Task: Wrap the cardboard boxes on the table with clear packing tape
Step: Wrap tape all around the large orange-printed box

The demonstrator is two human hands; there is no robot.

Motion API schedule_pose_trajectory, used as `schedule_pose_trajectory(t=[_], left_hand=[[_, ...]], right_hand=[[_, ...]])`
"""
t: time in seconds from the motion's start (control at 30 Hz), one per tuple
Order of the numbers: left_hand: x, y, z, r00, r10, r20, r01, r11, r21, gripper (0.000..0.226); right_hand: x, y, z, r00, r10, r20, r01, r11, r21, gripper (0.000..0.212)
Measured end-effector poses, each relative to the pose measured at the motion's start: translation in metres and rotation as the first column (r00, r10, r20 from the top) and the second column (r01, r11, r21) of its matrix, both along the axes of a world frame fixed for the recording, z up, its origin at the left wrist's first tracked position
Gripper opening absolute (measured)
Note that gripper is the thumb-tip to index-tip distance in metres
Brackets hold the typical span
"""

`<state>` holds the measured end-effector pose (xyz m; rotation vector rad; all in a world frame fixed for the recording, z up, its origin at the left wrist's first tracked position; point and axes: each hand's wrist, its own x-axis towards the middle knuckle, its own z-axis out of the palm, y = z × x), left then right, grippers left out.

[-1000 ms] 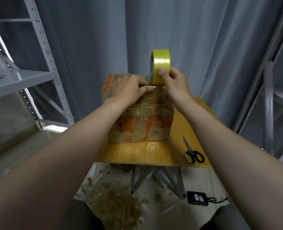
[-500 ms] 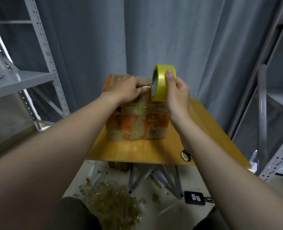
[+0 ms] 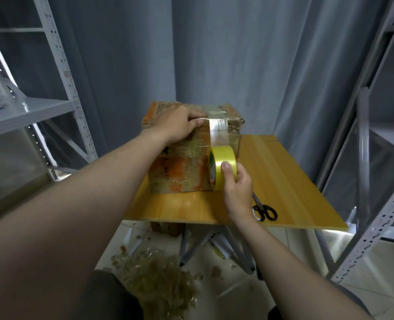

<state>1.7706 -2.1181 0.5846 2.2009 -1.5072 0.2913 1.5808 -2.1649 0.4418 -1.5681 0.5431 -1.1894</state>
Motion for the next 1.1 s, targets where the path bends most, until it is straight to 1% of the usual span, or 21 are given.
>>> schedule_pose_trajectory(t=[0.17,0.37,0.4,0.43,0.47,0.5,0.53,0.57,0.6,0.63,0.67,0.7,0.73,0.77,0.83,0.9,0.93,0.97,1.0,1.03,1.1], left_hand=[[0.003,0.000,-0.003,1.000,-0.008,-0.004,0.008,1.000,-0.018,0.035],[0.005,0.000,-0.007,1.000,0.000,0.006,0.000,1.000,-0.006,0.037],[0.007,0.000,-0.007,1.000,-0.003,-0.014,0.003,1.000,-0.005,0.040],[0.007,0.002,-0.005,0.995,-0.035,-0.095,0.032,0.999,-0.034,0.045],[0.007,0.006,-0.002,0.965,-0.110,-0.237,0.082,0.989,-0.124,0.051],[0.006,0.011,0.001,0.906,-0.214,-0.366,0.111,0.953,-0.283,0.056],[0.007,0.019,0.003,0.855,-0.307,-0.418,0.084,0.877,-0.473,0.056],[0.006,0.028,0.004,0.845,-0.347,-0.407,0.013,0.774,-0.633,0.049],[0.007,0.039,0.001,0.859,-0.330,-0.392,-0.079,0.671,-0.738,0.040],[0.009,0.050,-0.006,0.871,-0.291,-0.396,-0.171,0.575,-0.800,0.032],[0.011,0.060,-0.016,0.869,-0.249,-0.428,-0.264,0.499,-0.825,0.026],[0.014,0.068,-0.028,0.850,-0.205,-0.485,-0.355,0.457,-0.815,0.022],[0.017,0.075,-0.042,0.816,-0.148,-0.558,-0.445,0.456,-0.771,0.020],[0.019,0.079,-0.057,0.760,-0.079,-0.645,-0.534,0.491,-0.689,0.019],[0.027,0.081,-0.090,0.616,0.051,-0.786,-0.646,0.604,-0.467,0.018],[0.032,0.078,-0.120,0.494,0.130,-0.860,-0.645,0.718,-0.262,0.020],[0.031,0.076,-0.132,0.450,0.139,-0.882,-0.614,0.766,-0.192,0.024],[0.029,0.073,-0.142,0.418,0.129,-0.899,-0.575,0.804,-0.151,0.029],[0.026,0.069,-0.149,0.407,0.112,-0.907,-0.543,0.828,-0.141,0.036],[0.024,0.065,-0.154,0.411,0.104,-0.906,-0.533,0.834,-0.146,0.043],[0.017,0.057,-0.152,0.427,0.119,-0.897,-0.568,0.807,-0.163,0.053]], right_hand=[[0.005,0.002,-0.007,0.997,-0.024,-0.071,0.028,0.998,0.062,0.029],[0.005,0.004,-0.025,0.982,-0.001,-0.188,0.032,0.986,0.161,0.037],[0.006,0.004,-0.023,0.979,0.020,-0.201,0.017,0.983,0.182,0.036],[0.006,0.004,-0.021,0.976,0.045,-0.215,-0.002,0.980,0.198,0.034],[0.006,0.003,-0.020,0.973,0.054,-0.225,-0.007,0.979,0.202,0.032],[0.004,0.002,-0.019,0.972,0.042,-0.232,0.002,0.982,0.190,0.032],[0.002,0.000,-0.018,0.971,0.014,-0.237,0.026,0.985,0.168,0.033],[-0.001,-0.002,-0.018,0.972,-0.025,-0.233,0.059,0.988,0.141,0.034],[-0.004,-0.005,-0.017,0.972,-0.070,-0.223,0.098,0.988,0.119,0.033],[-0.006,-0.008,-0.016,0.971,-0.117,-0.208,0.140,0.985,0.104,0.032],[-0.007,-0.013,-0.014,0.968,-0.158,-0.196,0.180,0.978,0.102,0.030],[-0.007,-0.018,-0.013,0.966,-0.187,-0.176,0.210,0.970,0.120,0.030],[-0.005,-0.025,-0.010,0.965,-0.207,-0.159,0.231,0.961,0.152,0.031],[-0.004,-0.030,-0.007,0.965,-0.215,-0.150,0.241,0.952,0.187,0.033],[0.001,-0.036,0.001,0.966,-0.192,-0.172,0.232,0.939,0.255,0.037],[0.007,-0.039,0.006,0.965,-0.118,-0.234,0.189,0.933,0.307,0.045],[0.010,-0.040,0.007,0.960,-0.073,-0.269,0.162,0.931,0.327,0.050],[0.014,-0.041,0.005,0.957,-0.039,-0.289,0.142,0.928,0.345,0.053],[0.017,-0.041,0.003,0.955,-0.022,-0.294,0.133,0.922,0.363,0.054],[0.020,-0.042,0.001,0.956,-0.017,-0.292,0.132,0.917,0.377,0.052],[0.022,-0.041,0.000,0.959,-0.011,-0.284,0.125,0.915,0.385,0.045]])
